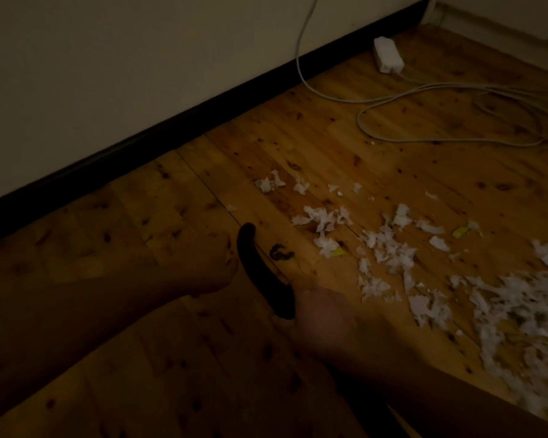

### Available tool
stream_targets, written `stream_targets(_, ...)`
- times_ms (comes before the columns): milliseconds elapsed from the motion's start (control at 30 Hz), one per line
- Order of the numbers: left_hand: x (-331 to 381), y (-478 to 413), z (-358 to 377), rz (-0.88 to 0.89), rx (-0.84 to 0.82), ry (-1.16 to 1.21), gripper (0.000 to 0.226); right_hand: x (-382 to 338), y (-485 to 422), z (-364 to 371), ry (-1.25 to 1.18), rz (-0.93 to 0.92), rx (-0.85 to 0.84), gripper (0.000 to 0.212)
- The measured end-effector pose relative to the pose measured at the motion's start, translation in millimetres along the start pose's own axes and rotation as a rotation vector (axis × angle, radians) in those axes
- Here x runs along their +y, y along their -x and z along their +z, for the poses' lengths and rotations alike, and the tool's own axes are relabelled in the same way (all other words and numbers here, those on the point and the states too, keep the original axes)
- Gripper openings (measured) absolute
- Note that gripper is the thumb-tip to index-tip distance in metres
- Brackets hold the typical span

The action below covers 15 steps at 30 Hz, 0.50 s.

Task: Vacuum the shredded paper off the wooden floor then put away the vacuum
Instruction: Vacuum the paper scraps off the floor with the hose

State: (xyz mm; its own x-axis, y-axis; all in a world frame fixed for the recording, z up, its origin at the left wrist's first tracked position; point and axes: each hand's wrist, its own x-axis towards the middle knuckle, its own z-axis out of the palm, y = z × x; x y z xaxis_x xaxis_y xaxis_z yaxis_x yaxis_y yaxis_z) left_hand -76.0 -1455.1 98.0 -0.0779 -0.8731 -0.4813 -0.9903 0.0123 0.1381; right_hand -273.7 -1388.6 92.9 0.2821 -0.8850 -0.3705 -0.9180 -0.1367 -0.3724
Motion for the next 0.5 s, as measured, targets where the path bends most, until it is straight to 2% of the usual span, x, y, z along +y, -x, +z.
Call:
stream_targets(233, -17, -9, 2, -0.027, 0.033, 0.025, 0.036, -13, -20, 2, 0.061, -0.015, 0.008, 0.054)
stream_targets(500, -26, -16, -3, -0.053, 0.038, 0.09, 0.038, -18, -38, 5, 0.101, -0.011, 0.015, 0.063)
